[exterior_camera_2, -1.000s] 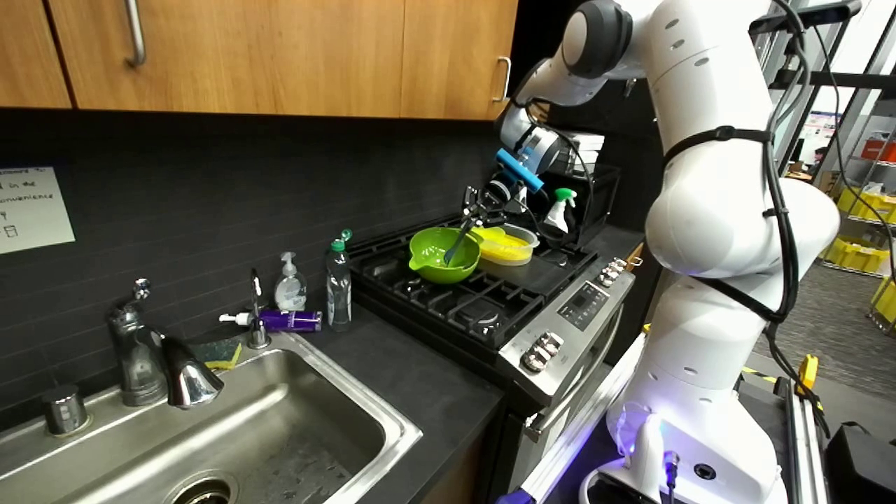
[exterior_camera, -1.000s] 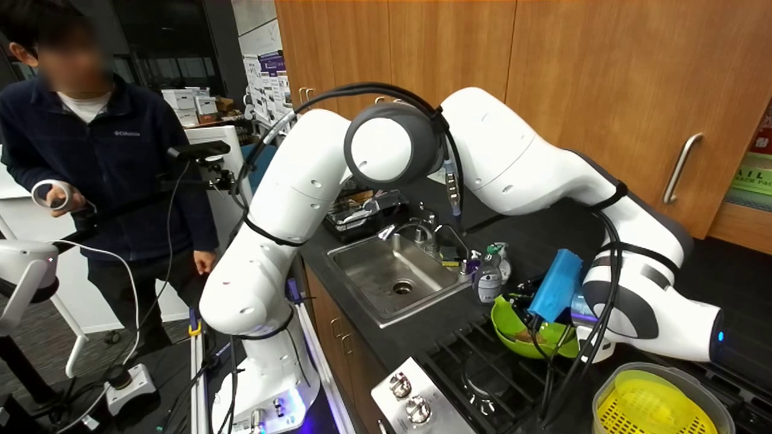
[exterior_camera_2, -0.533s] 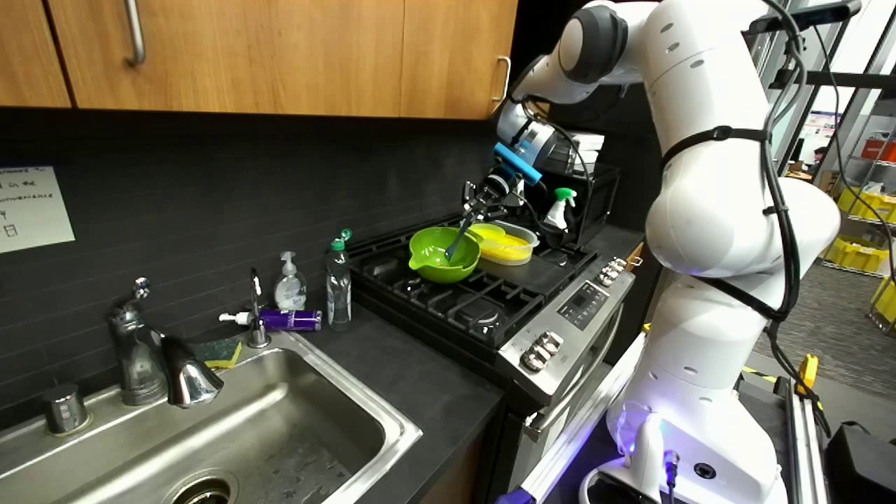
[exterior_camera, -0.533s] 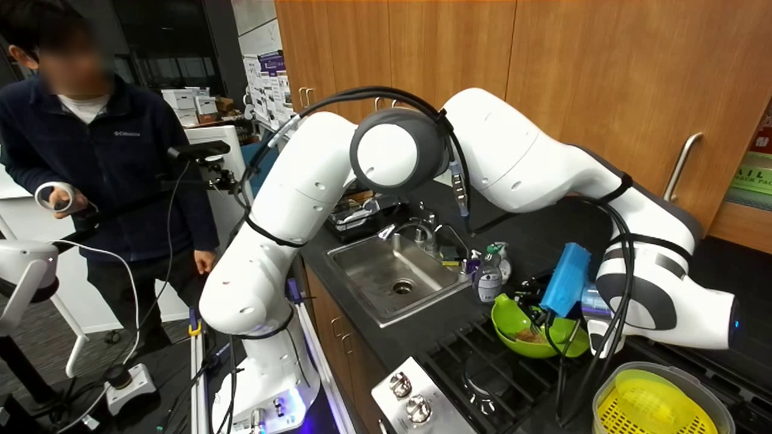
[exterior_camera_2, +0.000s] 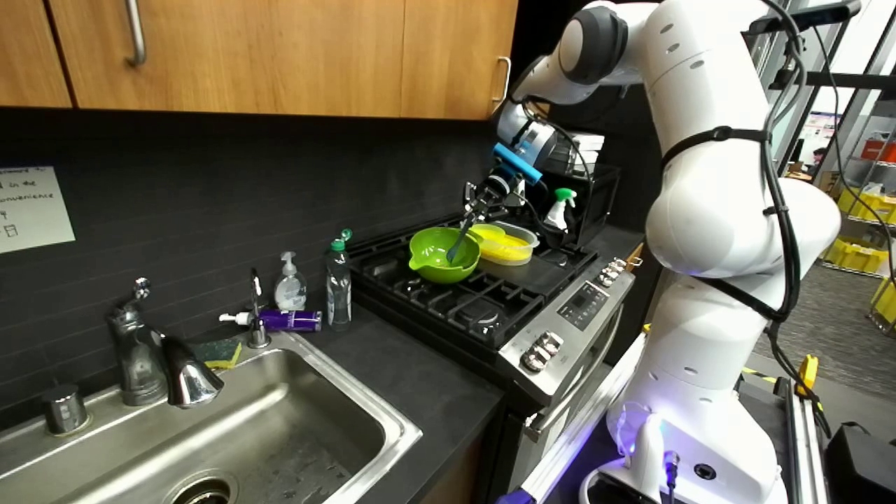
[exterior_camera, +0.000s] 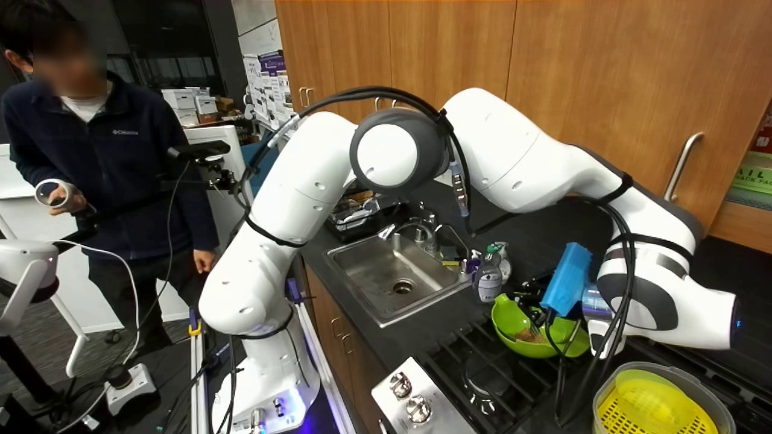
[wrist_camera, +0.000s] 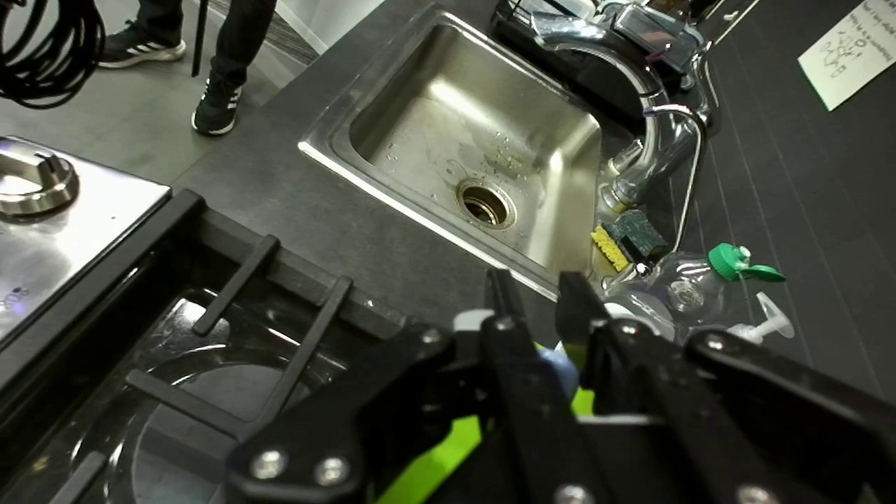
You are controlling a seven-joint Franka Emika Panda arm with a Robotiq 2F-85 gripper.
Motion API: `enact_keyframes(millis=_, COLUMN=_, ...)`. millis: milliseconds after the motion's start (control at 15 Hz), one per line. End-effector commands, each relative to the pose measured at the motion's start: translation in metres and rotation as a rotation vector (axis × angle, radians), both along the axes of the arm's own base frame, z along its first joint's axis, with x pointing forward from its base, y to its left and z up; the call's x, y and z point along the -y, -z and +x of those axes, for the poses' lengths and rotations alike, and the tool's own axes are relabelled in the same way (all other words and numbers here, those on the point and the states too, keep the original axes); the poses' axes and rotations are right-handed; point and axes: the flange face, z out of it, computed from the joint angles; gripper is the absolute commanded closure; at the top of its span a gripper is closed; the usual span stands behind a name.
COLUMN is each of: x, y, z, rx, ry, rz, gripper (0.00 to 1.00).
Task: Remove the fork from the yellow bowl and use it to stir the contents of the green bowl
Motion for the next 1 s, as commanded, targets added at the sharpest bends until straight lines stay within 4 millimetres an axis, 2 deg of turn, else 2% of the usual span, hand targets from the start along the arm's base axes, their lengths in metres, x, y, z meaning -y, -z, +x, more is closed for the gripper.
enact_keyframes(millis=0, x=-0.004, y=0.01, z=0.009, rx=-0.027, ry=0.038, rz=-0.02, gripper=0.95)
enact_keyframes(millis=267, x=-0.006, y=0.021, z=0.011, rx=-0.016, ry=0.106, rz=-0.026, gripper=0.95)
enact_keyframes(millis=600, x=-0.017, y=0.05, z=0.014, rx=-0.007, ry=0.189, rz=-0.012, gripper=0.95)
enact_keyframes(millis=933, x=-0.024, y=0.066, z=0.006, rx=-0.007, ry=0.211, rz=0.015, gripper=0.95)
